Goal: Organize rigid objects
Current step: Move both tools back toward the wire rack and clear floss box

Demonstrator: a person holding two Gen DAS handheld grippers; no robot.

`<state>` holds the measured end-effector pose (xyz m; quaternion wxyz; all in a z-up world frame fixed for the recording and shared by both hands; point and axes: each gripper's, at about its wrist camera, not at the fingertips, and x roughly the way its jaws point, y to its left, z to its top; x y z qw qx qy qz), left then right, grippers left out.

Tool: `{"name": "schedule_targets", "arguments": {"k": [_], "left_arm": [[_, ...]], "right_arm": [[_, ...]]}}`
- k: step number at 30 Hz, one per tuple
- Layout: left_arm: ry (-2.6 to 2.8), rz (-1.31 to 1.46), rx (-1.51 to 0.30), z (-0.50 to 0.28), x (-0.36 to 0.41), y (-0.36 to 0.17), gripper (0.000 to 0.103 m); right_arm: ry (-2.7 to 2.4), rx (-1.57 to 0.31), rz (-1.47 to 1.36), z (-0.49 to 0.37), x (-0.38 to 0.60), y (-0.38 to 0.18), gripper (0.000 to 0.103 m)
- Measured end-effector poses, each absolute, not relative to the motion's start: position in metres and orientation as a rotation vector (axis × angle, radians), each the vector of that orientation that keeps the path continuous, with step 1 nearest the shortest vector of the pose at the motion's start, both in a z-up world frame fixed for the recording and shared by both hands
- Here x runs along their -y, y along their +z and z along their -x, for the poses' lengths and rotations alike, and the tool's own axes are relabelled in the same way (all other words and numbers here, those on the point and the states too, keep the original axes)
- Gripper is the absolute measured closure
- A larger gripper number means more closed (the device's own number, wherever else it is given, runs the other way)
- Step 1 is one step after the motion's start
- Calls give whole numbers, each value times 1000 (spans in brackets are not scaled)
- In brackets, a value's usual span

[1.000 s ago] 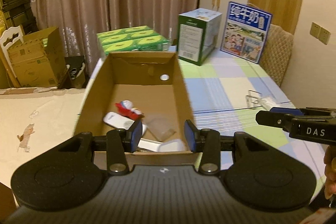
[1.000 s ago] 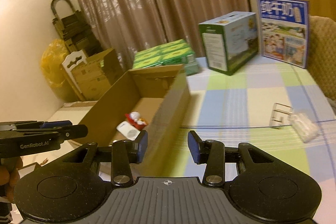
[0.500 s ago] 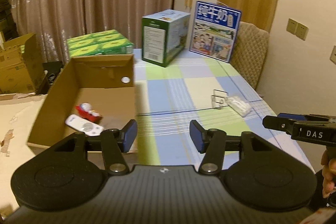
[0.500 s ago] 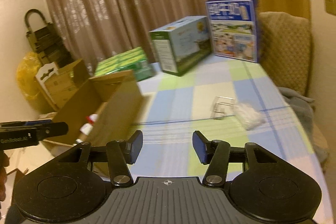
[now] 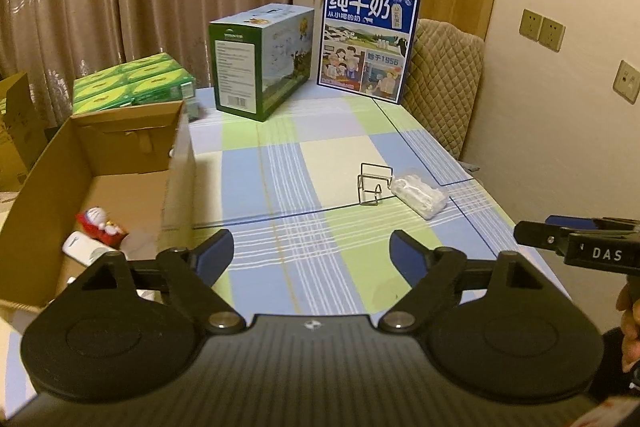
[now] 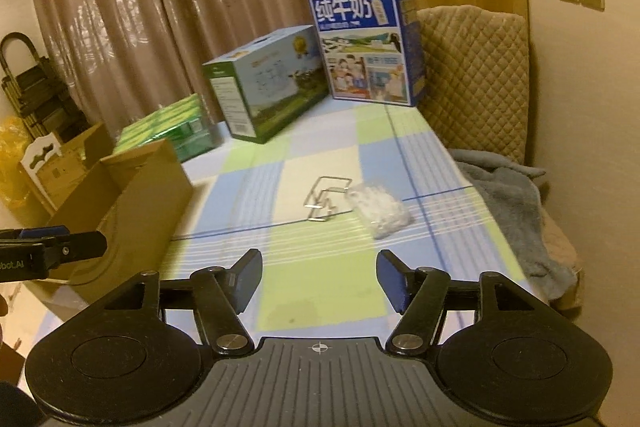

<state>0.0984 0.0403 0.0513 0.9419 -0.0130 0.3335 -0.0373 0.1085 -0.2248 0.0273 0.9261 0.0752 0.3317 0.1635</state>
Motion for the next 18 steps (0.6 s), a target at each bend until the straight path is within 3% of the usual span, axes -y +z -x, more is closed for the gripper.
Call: {"name": "schedule_targets", "arguments": {"k": [18], "left_arm": [[-103, -26, -752, -203, 8, -26, 17]], "right_arm": [[334, -730, -97, -224, 257, -47, 39]]}}
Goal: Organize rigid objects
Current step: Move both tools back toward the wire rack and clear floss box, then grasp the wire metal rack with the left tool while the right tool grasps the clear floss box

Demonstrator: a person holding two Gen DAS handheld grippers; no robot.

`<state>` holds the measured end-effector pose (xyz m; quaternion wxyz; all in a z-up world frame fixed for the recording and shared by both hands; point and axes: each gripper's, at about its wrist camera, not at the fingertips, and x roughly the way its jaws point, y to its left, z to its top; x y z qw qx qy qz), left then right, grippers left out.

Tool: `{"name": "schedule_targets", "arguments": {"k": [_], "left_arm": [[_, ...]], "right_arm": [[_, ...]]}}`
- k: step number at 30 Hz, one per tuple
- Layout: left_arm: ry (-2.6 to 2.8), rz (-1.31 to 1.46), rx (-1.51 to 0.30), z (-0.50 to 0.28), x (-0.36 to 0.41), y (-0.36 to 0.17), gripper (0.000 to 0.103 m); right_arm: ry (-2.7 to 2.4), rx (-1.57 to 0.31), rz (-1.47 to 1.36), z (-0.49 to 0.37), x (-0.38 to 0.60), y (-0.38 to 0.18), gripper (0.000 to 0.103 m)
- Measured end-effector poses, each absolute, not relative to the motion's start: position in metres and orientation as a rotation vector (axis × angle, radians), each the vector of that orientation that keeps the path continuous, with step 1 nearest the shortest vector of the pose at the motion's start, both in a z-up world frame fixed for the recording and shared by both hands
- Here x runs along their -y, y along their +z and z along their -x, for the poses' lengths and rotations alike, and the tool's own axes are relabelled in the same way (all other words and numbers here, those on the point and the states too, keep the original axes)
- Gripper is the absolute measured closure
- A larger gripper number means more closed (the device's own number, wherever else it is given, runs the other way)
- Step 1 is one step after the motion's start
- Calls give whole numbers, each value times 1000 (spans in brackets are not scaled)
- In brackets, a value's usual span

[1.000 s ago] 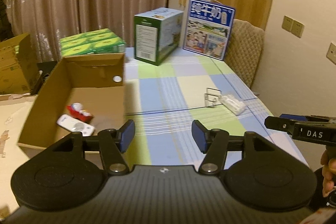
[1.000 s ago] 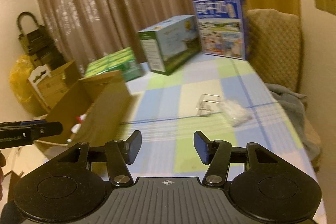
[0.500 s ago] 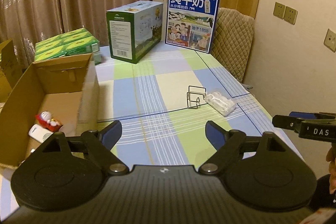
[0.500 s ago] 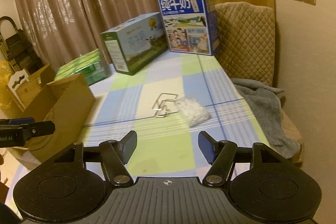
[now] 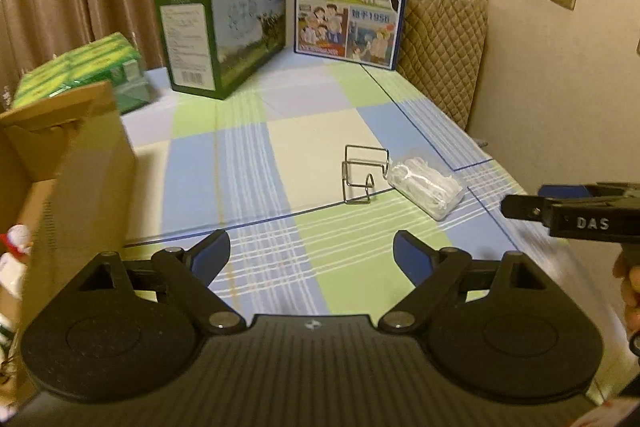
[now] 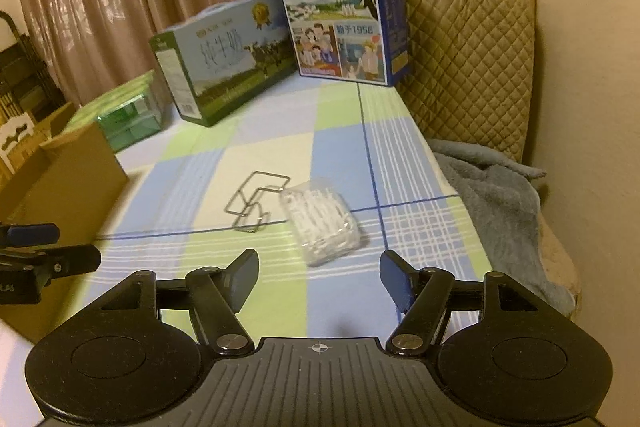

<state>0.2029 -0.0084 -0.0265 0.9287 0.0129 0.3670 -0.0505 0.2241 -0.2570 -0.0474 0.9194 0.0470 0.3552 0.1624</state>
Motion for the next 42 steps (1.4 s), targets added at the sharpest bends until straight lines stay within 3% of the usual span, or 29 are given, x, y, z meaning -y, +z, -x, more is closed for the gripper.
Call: {"name": "schedule_targets", "arguments": {"k": [23, 25, 27, 33, 40, 42], "left_arm": [[-163, -39, -756, -293, 26, -99, 17], [-177, -36, -749, -298, 30, -102, 18], [-193, -37, -739, -304, 35, -105, 18], [-226, -73, -719, -321, 53, -114, 38], [-218, -86, -734, -336, 61, -123, 77], [-203, -87, -743, -332, 59, -122, 77]], "right_arm": [[430, -754, 45, -325, 224, -125, 35], [449, -757, 47, -327, 223, -126, 47], [434, -759, 51, -327, 223, -125, 48], [349, -756, -24, -329, 241, -114, 50], [316, -771, -71, -331, 249, -115, 50], [320, -776, -76, -330, 249, -115, 50]]}}
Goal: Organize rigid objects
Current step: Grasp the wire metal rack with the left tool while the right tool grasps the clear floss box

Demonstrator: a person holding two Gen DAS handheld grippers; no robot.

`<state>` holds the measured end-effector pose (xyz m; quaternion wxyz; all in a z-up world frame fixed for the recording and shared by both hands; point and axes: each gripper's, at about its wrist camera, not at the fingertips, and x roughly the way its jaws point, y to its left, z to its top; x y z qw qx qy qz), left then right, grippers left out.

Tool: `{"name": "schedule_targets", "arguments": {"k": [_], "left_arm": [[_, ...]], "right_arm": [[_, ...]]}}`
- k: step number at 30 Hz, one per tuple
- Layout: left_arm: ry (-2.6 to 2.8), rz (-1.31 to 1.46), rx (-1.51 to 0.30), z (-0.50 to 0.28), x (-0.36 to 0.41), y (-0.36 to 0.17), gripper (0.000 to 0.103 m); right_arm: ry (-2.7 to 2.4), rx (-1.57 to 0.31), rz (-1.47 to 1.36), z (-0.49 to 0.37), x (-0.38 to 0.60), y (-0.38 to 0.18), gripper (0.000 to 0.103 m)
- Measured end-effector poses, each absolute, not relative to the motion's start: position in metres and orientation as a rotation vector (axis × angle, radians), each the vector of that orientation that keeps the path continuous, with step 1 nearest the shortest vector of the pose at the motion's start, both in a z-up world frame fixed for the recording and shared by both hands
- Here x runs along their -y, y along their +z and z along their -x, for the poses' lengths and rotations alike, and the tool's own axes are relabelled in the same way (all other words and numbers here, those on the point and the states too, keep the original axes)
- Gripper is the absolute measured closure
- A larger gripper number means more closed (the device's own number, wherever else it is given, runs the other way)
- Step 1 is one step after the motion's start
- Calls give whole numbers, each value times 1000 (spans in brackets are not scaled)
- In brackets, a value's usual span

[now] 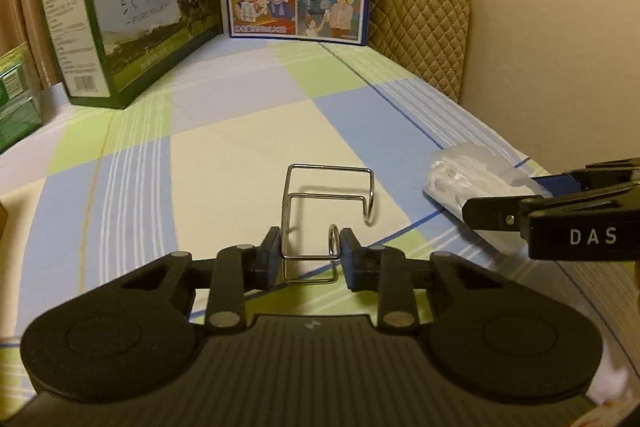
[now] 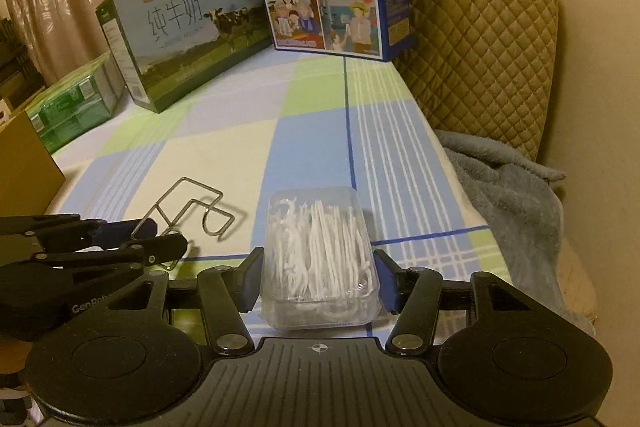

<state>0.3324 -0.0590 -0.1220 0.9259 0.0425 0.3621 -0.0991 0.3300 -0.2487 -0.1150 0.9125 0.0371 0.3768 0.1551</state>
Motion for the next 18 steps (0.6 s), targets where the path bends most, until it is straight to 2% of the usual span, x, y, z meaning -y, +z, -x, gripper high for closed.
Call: {"name": "schedule_targets", "arguments": {"k": [5, 12, 18], "left_arm": [[-160, -91, -762, -293, 44, -116, 77], [-36, -46, -779, -193, 9, -106, 77], [6, -49, -798, -137, -10, -106, 77]], "right_arm": [[354, -804, -75, -323, 241, -113, 50], [433, -807, -38, -297, 220, -101, 50], [475, -857, 30, -246, 194, -103, 50]]}}
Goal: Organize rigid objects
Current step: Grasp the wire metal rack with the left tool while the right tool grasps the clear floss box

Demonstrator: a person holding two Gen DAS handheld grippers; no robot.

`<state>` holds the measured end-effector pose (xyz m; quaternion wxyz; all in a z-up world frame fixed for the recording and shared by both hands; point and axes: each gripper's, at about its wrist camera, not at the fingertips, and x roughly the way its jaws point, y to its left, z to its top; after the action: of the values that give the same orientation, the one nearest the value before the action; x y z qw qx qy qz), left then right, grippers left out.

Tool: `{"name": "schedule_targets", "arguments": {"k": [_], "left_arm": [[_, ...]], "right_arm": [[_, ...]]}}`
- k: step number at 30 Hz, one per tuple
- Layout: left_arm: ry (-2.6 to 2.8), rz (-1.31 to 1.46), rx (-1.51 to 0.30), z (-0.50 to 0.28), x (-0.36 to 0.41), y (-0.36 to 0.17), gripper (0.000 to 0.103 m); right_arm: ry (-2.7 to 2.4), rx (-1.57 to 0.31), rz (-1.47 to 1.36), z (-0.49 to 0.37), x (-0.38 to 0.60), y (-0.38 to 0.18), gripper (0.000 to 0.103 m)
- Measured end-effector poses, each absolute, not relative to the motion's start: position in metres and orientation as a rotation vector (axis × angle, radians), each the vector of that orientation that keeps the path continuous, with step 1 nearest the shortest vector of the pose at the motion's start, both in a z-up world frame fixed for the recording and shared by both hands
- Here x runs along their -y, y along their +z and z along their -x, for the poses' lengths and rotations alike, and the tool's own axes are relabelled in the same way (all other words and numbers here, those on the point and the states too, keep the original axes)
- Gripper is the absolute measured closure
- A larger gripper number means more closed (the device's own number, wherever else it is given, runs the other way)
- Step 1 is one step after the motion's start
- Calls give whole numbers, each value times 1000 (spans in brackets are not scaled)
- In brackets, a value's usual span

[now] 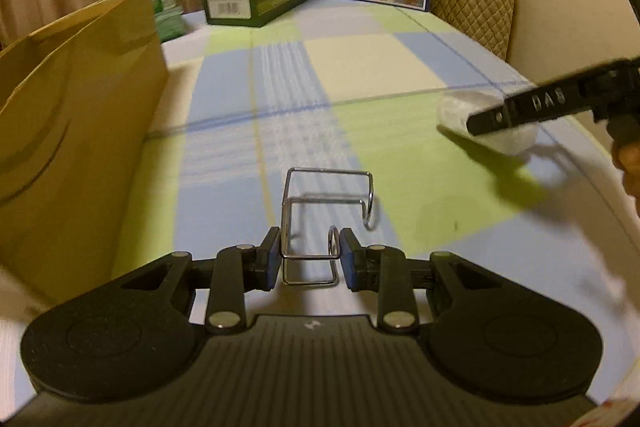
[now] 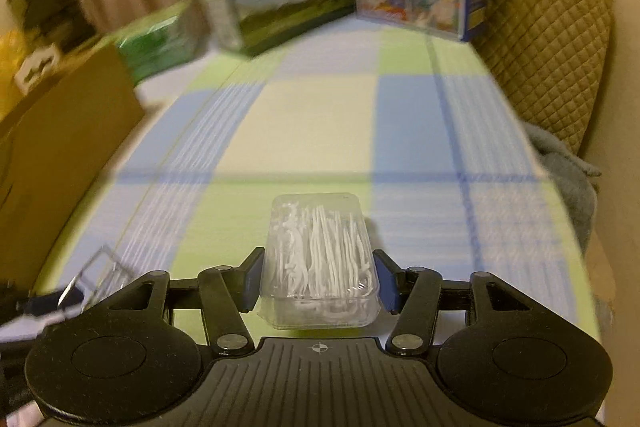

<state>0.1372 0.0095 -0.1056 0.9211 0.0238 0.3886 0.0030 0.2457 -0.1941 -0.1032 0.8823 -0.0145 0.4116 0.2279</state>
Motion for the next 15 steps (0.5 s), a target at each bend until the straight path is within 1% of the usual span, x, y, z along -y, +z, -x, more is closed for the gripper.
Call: {"name": "schedule_targets", "arguments": {"k": [3, 7, 9, 12, 13, 14, 15], "left_arm": [[11, -94, -792, -129, -14, -110, 76], [-4, -78, -790, -131, -20, -111, 65], [-21, -81, -784, -134, -21, -112, 61], [-61, -94, -775, -138, -19, -112, 48], [-78, -96, -770, -138, -18, -111, 40], [-87, -99, -769, -138, -17, -111, 36], [-96, -100, -763, -139, -16, -111, 35]], "right_arm": [[478, -865, 71, -216, 184, -107, 50], [450, -861, 42, -192, 181, -112, 50], [441, -873, 25, -189, 179, -117, 50], [443, -856, 55, -186, 172, -116, 50], [446, -854, 53, -187, 171, -117, 50], [446, -853, 46, -188, 173, -117, 50], [445, -852, 38, -189, 173, -117, 50]]}}
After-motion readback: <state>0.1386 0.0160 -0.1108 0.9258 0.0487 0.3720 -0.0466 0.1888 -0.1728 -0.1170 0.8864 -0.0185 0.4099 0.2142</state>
